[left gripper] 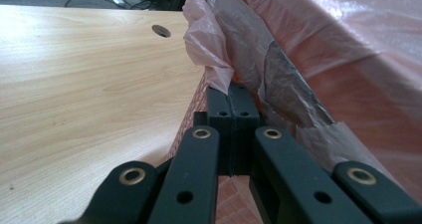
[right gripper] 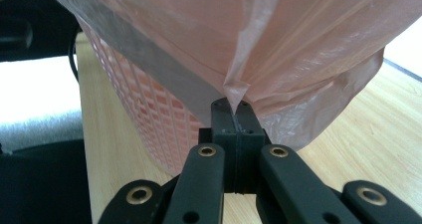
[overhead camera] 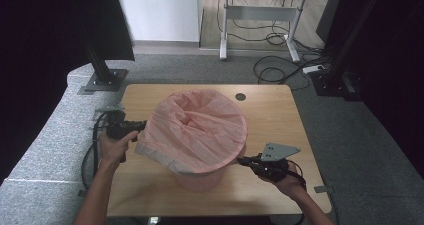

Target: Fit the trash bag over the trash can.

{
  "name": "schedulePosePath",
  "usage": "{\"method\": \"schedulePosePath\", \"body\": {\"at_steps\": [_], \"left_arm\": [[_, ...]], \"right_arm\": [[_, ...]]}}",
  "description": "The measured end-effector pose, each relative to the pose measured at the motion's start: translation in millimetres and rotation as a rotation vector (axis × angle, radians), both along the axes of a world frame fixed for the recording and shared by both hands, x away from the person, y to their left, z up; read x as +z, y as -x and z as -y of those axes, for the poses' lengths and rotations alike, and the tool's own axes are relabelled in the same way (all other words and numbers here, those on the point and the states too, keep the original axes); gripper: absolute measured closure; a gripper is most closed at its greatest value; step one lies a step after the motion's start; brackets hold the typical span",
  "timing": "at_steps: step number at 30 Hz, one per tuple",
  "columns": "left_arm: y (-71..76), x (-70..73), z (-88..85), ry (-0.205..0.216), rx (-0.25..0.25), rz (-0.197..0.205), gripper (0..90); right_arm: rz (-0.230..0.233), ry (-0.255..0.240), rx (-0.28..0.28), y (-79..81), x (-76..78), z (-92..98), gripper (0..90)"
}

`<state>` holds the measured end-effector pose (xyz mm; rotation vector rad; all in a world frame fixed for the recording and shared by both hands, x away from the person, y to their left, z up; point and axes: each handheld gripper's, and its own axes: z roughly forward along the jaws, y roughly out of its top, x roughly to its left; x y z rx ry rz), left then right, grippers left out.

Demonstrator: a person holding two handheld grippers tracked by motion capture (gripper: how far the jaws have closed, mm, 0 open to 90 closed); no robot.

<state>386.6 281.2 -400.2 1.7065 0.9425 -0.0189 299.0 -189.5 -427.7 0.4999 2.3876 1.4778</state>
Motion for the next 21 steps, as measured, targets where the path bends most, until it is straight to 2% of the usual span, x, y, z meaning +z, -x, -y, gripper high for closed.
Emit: {"method": "schedulePosePath", "body": {"at_steps": [4,9,15,21], "left_arm": [[5.3,-1.6,0.7,-0.018,-0.009,0.003,90.0],[15.5,-6.3,3.3,-0.030,-0.033,0.012,90.0],[24.5,-14.2,4.7,-0.022,-0.057,0.006,90.0],[31.6,-20.1,1.0,-0.019,-0.065,0.010,90.0]], "right_arm": [[-0.006,0.020,0.005,0.3,-4.2,-4.3,90.0],[0.002,0.027,-0.024,-1.1,-6.8,-3.5,90.0],[-0.031,0.025,-0.008,-3.4,-8.9,4.0,90.0],[-0.038,0.032,0.013,1.5,-12.3,8.6,90.0]]}}
